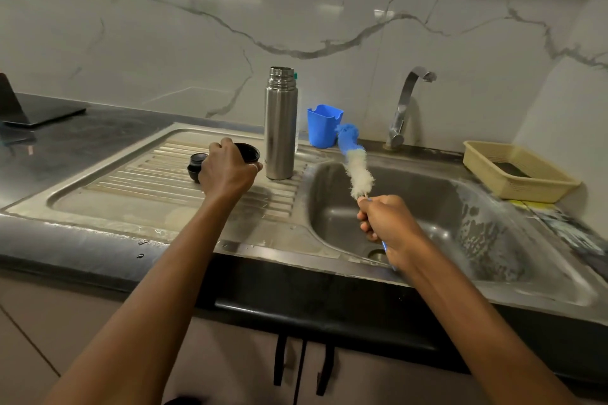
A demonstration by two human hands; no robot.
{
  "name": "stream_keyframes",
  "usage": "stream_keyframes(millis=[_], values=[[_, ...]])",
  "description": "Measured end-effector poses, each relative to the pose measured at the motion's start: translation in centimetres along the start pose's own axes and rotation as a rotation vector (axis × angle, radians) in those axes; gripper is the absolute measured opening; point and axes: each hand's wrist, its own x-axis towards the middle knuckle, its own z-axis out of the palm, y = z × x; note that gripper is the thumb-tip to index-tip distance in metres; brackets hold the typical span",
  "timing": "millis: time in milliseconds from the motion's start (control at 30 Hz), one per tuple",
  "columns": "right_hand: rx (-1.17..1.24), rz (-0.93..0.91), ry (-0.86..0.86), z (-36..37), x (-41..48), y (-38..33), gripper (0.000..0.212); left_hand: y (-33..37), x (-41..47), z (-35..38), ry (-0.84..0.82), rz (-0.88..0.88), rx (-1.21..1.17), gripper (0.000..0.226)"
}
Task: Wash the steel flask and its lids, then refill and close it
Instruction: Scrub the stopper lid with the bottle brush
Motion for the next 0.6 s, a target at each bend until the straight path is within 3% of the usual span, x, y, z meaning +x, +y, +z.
stream_keyframes(millis=[600], values=[[-0.010, -0.019, -0.026, 0.2, 0.2, 0.2, 0.024, -0.5, 0.6, 1.9, -0.089, 0.015, 0.037, 0.060]])
